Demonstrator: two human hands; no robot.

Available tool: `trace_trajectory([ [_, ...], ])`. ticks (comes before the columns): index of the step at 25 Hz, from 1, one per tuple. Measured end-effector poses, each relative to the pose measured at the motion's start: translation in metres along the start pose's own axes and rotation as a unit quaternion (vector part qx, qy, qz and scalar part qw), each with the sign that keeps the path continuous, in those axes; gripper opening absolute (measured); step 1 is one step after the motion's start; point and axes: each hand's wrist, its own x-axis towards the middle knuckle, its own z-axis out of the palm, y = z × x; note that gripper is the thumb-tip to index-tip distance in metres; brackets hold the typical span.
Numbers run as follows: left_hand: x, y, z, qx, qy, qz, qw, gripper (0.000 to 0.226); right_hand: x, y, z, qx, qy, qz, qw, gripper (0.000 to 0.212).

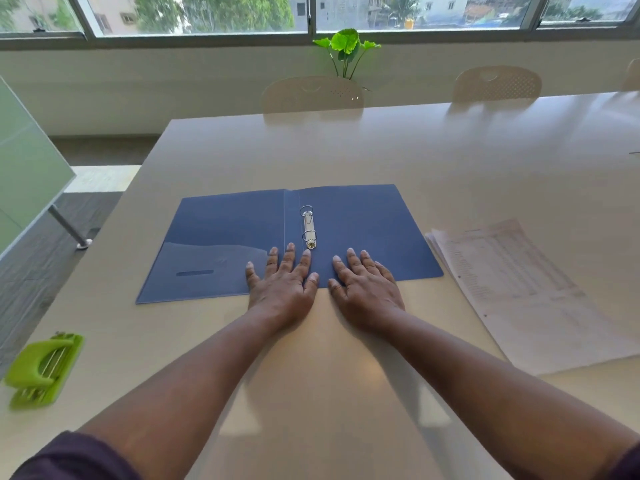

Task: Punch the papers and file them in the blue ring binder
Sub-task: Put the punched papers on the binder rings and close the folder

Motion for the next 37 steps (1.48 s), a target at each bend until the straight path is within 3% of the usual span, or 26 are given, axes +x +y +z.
trace_trajectory([
  [9,-0.074,0.007,0.011,0.004,-0.004,0.008,1.000,0.064,-0.078,-0.009,0.007,0.010,0.027,0.006,1.000,0.065],
  [17,-0.123,0.010,0.024,0.023,0.003,0.022,0.999,0.063,-0.128,-0.020,-0.001,-0.050,0.033,0.013,0.998,0.061],
  [20,-0.135,0.011,0.026,0.027,0.005,0.024,0.999,0.063,-0.122,-0.021,-0.008,-0.050,0.070,0.019,0.996,0.044],
  [26,-0.159,0.015,0.030,0.036,0.004,0.024,0.999,0.064,-0.079,-0.023,-0.006,0.020,0.041,-0.019,0.999,0.071],
  [34,-0.172,0.016,0.022,0.029,-0.005,0.032,0.999,0.067,-0.080,-0.025,0.005,0.036,0.039,-0.047,0.997,0.059],
  [37,-0.159,0.010,0.012,-0.001,0.071,0.075,0.995,0.045,-0.085,-0.025,0.007,0.030,0.038,-0.045,0.998,0.059],
])
